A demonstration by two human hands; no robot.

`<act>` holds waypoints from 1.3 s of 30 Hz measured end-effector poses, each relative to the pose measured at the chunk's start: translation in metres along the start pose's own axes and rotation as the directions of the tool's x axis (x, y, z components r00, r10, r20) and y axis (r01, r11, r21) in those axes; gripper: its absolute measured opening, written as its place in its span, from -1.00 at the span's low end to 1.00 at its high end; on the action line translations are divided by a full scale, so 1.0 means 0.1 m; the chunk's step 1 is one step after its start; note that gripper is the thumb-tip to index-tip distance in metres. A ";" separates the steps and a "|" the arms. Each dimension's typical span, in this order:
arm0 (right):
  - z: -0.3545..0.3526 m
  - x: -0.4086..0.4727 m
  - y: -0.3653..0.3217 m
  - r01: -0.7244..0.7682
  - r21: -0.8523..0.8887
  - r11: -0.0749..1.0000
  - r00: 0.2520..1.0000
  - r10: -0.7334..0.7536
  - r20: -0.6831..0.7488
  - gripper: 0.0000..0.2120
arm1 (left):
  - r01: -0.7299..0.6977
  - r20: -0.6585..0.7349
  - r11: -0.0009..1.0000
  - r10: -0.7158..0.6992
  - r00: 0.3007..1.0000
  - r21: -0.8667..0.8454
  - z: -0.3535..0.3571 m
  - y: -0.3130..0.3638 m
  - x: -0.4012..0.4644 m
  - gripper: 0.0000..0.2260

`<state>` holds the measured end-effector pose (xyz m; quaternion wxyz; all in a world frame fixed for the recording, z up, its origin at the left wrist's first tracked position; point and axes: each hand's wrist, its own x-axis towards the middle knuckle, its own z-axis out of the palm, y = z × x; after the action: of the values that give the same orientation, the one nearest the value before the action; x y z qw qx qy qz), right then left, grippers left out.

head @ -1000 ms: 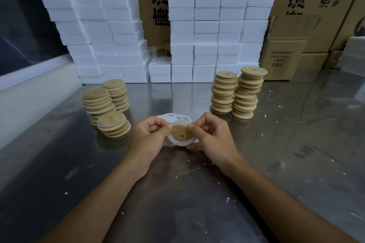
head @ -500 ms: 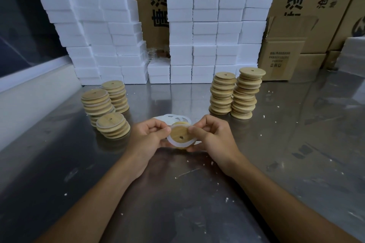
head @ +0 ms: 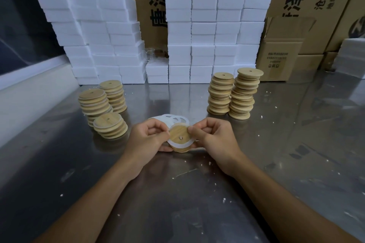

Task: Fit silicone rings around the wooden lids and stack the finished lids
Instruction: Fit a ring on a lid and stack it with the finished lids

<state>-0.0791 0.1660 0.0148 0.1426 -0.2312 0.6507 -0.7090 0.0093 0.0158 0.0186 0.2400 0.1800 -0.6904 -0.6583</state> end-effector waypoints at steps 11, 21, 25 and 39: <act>0.03 0.00 0.03 0.279 -0.249 0.927 0.959 -0.260 0.110 -0.96 | -0.461 0.106 0.826 0.453 0.885 0.325 0.01 0.05 -0.03 -0.76; -0.03 0.03 0.02 0.189 -0.154 0.970 0.977 -0.170 0.125 -0.94 | -0.228 -0.026 0.973 0.229 0.973 0.033 0.01 0.06 -0.04 -0.87; -0.06 0.06 0.00 0.165 -0.107 0.981 0.976 -0.146 0.161 -0.92 | -0.250 -0.018 0.967 0.251 0.968 0.043 -0.01 0.10 -0.04 -0.86; -0.04 0.03 0.00 0.057 0.075 0.996 0.992 -0.065 0.109 -0.94 | -0.143 -0.041 0.966 0.138 0.990 -0.216 0.01 0.09 -0.04 -0.91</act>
<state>-0.0839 0.1678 0.0156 0.1650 -0.2847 0.6086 -0.7220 0.0121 0.0197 0.0267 0.3131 0.1116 -0.6220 -0.7090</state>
